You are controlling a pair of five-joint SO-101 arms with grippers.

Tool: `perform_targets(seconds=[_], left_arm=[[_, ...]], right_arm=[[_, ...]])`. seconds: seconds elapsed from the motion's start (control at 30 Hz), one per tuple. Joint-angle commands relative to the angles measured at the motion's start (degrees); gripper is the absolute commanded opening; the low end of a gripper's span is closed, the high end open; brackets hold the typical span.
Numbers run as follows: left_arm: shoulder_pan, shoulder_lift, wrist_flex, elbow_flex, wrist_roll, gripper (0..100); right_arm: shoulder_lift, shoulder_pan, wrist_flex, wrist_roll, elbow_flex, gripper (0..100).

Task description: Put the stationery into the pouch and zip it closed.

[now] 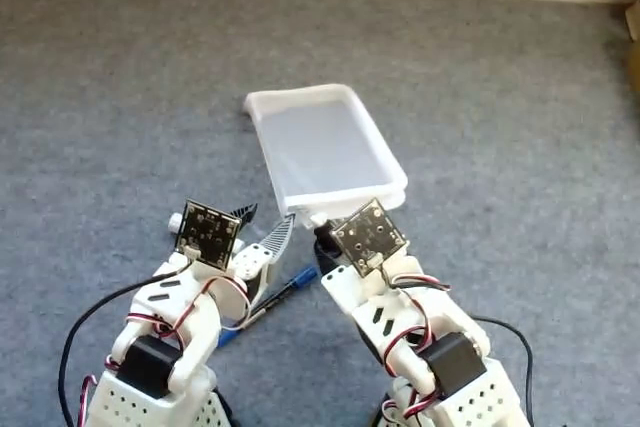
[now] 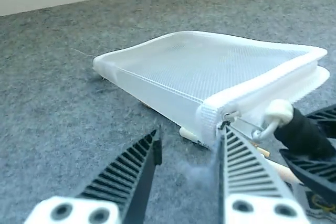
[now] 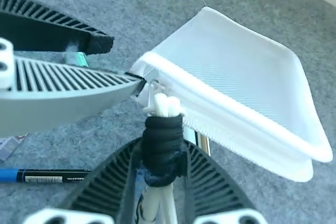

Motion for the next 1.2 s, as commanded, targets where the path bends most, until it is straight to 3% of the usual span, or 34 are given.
perform_targets(seconds=[0.0, 0.2, 0.43, 1.17], left_arm=[[-2.59, -0.57, -3.69, -0.40, 0.62, 17], [-4.88, -0.48, -4.66, -0.22, 0.62, 17], [-5.49, -0.48, -4.66, -0.22, 0.18, 7], [-12.18, -0.57, -4.84, -0.84, 0.18, 6]], right_arm=[[-1.36, -0.57, 0.13, -0.62, -1.10, 0.5], [-1.36, -0.57, 0.22, -0.53, -1.10, 0.5], [-1.36, -0.31, 0.22, -0.62, -1.10, 0.5], [-1.36, 4.00, -0.13, -0.70, -1.27, 0.5]])
